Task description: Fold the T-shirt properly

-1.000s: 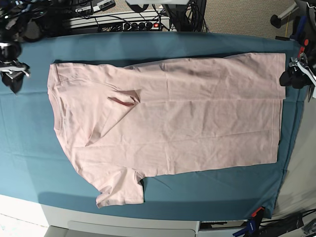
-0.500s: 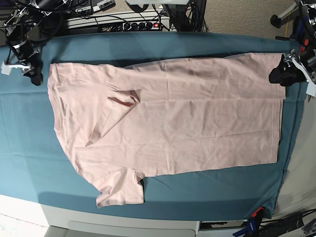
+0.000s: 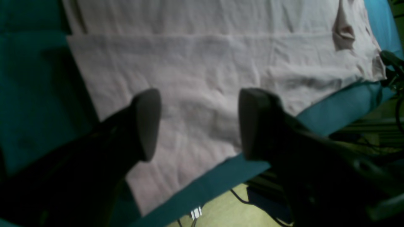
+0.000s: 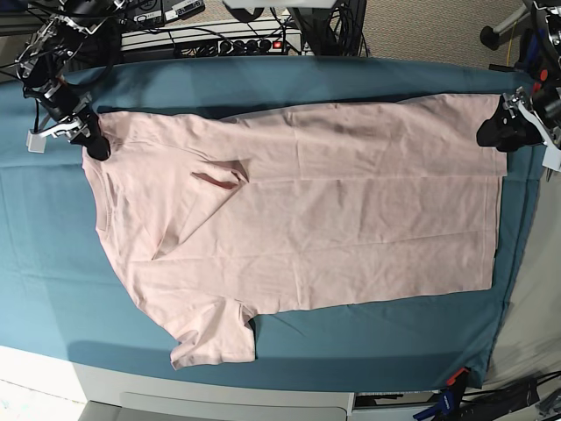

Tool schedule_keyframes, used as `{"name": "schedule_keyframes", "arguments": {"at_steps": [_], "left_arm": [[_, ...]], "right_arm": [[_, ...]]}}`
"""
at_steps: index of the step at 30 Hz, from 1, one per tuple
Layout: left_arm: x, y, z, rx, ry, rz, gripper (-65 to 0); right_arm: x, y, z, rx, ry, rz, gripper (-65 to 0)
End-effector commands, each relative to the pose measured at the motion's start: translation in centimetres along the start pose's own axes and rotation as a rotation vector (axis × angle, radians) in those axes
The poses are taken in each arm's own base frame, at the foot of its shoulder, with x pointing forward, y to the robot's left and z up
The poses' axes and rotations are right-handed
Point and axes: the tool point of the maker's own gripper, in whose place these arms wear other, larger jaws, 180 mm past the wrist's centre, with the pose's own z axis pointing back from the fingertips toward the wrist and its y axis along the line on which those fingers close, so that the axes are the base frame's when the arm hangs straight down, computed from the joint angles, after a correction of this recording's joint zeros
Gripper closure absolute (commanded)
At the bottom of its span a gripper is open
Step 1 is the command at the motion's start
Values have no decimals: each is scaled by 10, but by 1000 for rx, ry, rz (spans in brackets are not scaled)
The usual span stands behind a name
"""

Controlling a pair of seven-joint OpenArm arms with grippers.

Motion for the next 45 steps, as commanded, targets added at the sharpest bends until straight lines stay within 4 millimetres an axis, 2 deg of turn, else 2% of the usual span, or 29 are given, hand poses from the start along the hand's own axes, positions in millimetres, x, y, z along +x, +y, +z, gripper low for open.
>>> {"name": "schedule_keyframes", "arguments": {"at_steps": [1,4,6,14,22,30,45], "left_arm": [[15,0,7,2,-22,-18,-368],[7,6,12,29,42,29,-368],[0,10,18,46,75,53,-368],[-28,23,41,118,193,99,-368],[-37,28,43,128,203,135,-358],[-51,53,50,216,214,212,-358],[-54,44,36,173,165,263,-357]], "right_arm": [[-11,-6,2,-33,69,0,-189],[-7,-6,4,-29,72,18,-103],[-5,-5,5,-23,71,29,-74],[-1,0,7,3,60,32,-74],[-1,0,7,4,60,36,-74],[1,4,7,26,52,32,-74],[2,8,7,46,47,46,-74]]}}
